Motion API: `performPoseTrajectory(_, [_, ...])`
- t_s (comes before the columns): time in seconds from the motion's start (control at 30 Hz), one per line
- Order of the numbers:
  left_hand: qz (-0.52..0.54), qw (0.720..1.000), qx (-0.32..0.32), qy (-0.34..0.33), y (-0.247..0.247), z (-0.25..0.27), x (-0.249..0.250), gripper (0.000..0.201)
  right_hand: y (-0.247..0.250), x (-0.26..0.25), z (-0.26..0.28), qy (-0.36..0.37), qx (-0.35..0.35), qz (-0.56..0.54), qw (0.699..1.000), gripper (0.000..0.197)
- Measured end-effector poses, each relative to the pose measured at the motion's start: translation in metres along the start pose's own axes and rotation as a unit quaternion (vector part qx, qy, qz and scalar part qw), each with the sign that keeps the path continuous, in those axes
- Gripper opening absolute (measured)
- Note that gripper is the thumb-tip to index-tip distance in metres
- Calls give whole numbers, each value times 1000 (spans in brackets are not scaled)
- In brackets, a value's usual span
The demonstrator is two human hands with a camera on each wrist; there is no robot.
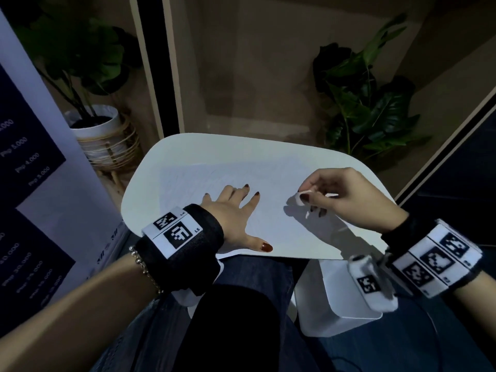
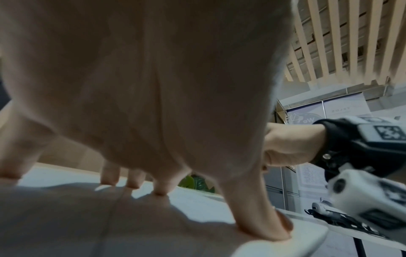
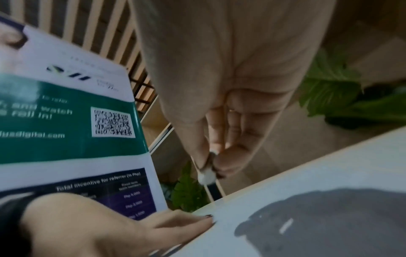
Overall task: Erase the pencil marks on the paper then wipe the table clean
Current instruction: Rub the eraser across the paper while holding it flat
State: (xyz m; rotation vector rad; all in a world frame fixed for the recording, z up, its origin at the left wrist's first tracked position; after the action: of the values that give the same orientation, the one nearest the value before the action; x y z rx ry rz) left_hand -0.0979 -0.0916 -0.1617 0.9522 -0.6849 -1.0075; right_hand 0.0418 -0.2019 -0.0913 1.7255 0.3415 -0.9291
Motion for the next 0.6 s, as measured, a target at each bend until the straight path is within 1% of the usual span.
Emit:
performPoseTrajectory(0.07, [-7,1000,2,-7,2,1,-1,110,-10,0,-2,-25,16,-56,998,5])
performPoseTrajectory(0.17, [-11,999,21,-24,9,-2,-5,114,-27,8,-6,-62,15,-72,995,5])
performPoseTrajectory(0.27, [-5,998,51,-42,18,-4,-9,107,-36,15,-9,-79,35,-96,992,5])
performPoseTrajectory(0.37, [-13,997,63,-46,17,-6,-8,98,-50,22,-8,-94,45,-116,988,6])
performPoseTrajectory(0.4, [-18,997,65,-42,16,-6,-8,97,-53,23,-9,-90,43,-97,990,6])
performPoseTrajectory(0.5, [-20,997,73,-24,15,-7,-5,90,-55,14,-18,-54,17,7,998,7])
performPoseTrajectory(0.6, [-8,998,69,-14,12,-8,-5,87,-55,4,-26,-29,-6,65,997,5])
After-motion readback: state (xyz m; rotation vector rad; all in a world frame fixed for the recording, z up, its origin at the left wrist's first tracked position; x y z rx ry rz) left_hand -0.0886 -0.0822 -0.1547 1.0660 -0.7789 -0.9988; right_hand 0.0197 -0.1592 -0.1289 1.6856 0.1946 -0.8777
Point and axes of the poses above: each hand's wrist, its own z-axis away from the middle knuckle, its own y-axis out of the back of the hand, x = y × z, the point moved 8 cm from there along -z, towards the middle knuckle
